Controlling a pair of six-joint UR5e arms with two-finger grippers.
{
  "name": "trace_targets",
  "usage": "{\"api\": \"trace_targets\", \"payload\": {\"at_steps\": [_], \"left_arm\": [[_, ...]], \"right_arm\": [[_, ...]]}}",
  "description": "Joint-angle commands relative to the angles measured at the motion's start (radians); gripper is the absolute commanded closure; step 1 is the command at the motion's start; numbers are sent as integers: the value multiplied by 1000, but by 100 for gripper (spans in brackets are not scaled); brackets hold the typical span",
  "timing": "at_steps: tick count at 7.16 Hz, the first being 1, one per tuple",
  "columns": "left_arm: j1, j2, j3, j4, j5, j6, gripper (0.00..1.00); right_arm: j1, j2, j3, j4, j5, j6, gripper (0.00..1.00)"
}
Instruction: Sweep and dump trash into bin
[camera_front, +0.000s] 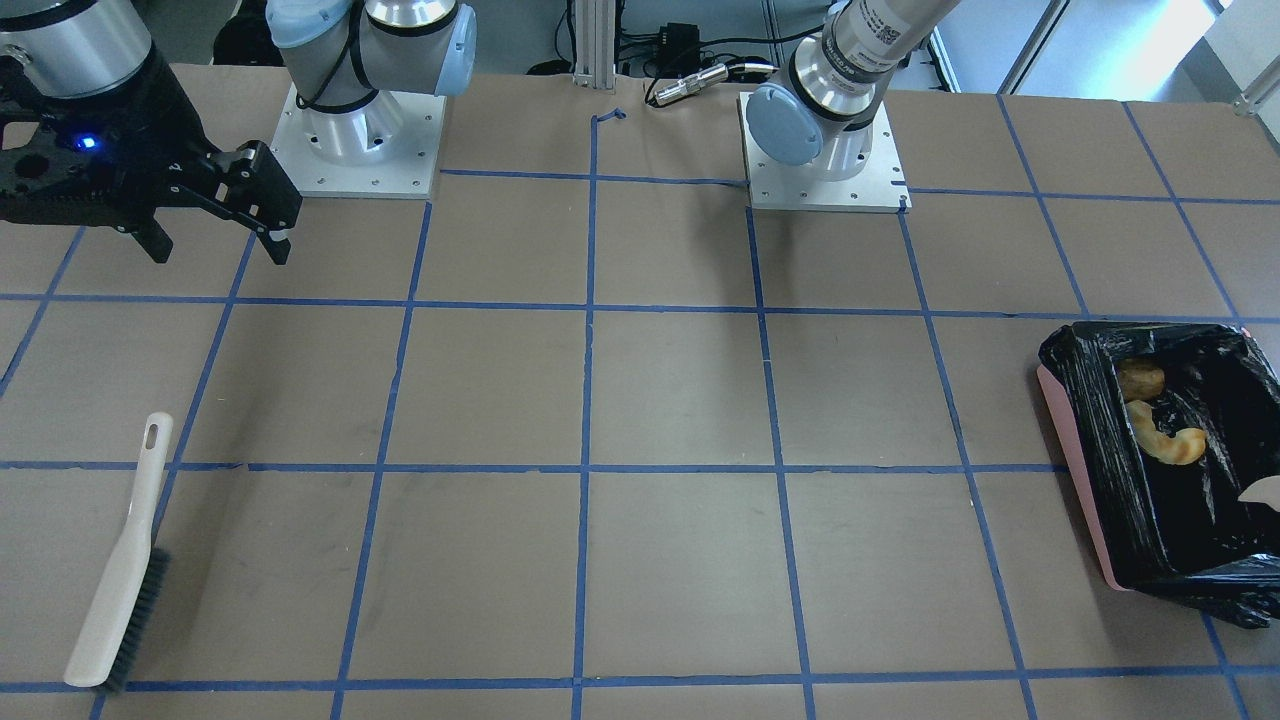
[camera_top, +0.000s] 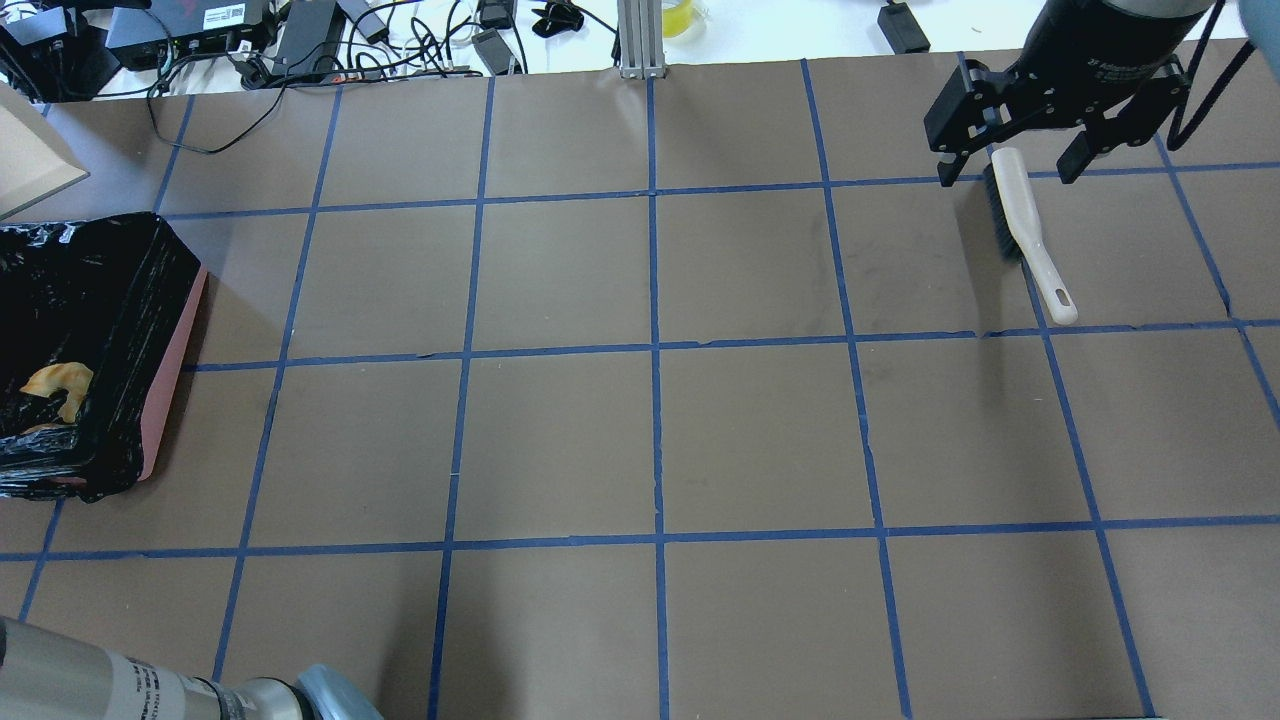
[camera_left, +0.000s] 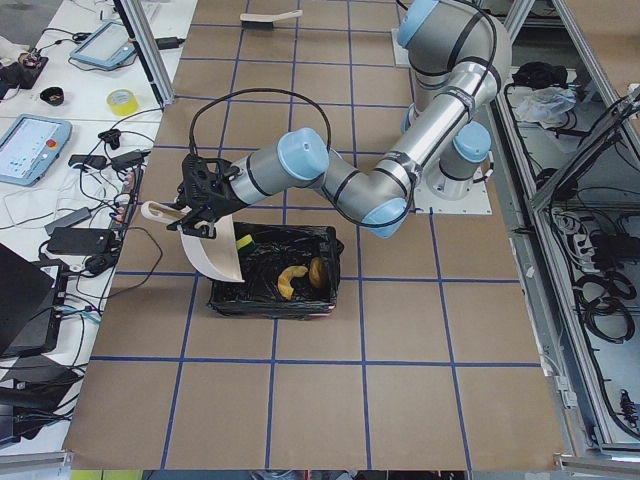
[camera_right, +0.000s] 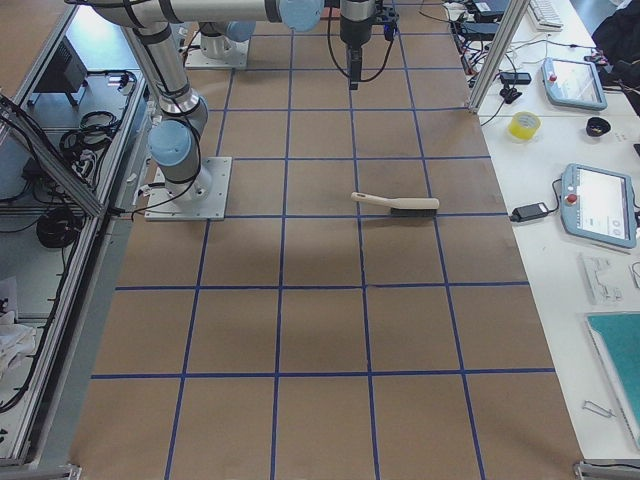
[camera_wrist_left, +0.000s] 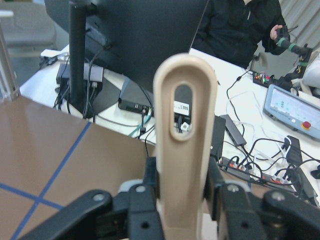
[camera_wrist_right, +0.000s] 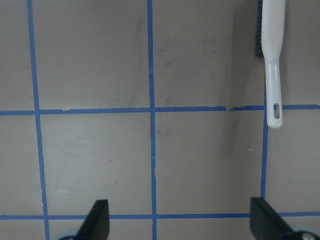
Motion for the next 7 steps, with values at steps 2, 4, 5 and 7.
{"api": "trace_targets", "payload": {"at_steps": [2, 4, 5, 7], "left_arm": [[-269, 30, 0, -120, 401, -481, 100], [-424, 41, 1, -276, 540, -863, 100], [-494, 27, 0, -318, 587, -1023, 100], [-544, -7, -43, -399, 596, -1225, 100]], "right_arm": [[0, 1, 2, -7, 1, -12, 0], [0, 1, 2, -8, -5, -14, 0], [0, 1, 2, -8, -6, -14, 0], [0, 3, 3, -8, -11, -15, 0]]}}
